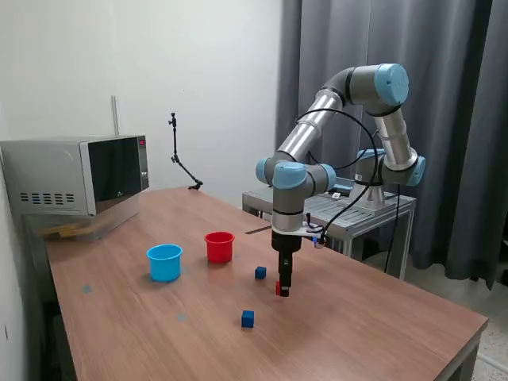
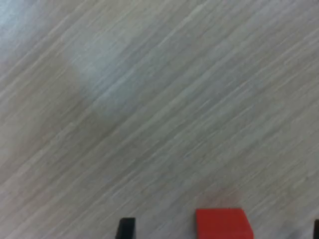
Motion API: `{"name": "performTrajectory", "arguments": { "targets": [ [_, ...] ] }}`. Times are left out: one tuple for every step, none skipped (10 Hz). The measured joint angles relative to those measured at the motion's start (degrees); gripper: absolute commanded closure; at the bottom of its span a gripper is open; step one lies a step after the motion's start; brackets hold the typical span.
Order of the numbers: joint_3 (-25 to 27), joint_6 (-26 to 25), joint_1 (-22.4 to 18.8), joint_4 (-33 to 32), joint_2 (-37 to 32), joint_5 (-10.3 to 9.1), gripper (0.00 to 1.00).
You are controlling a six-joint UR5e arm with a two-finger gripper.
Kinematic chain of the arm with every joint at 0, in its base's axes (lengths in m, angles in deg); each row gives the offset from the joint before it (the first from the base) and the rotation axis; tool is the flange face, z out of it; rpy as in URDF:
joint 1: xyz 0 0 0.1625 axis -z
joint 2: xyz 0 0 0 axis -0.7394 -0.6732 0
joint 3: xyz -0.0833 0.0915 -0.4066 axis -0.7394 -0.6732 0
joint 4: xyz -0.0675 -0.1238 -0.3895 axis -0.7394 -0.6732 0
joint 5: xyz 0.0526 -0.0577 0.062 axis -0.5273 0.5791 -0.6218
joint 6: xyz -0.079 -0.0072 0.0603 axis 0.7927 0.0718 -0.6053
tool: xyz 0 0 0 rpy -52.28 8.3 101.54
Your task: Place red objects in the red bin, and blue objects in the blue bin.
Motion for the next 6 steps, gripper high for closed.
{"name": "performTrajectory", "arguments": {
  "targets": [
    [0.00,0.00,0.01,-0.11,0.01,-0.02,0.00],
    [0.00,0.02,0.02,-0.17,0.05,-0.05,0.00],
    [0.01,0.03,0.03,-0.23,0.21,-0.09,0.00],
    [0.00,0.04,0.03,-0.39,0.39,-0.13,0.00],
    [-0.06,0.06,0.00,-0.60,0.52,-0.15,0.00],
    [-0.08,0.07,-0.03,-0.77,0.61,-0.17,0.00]
  ]
}}
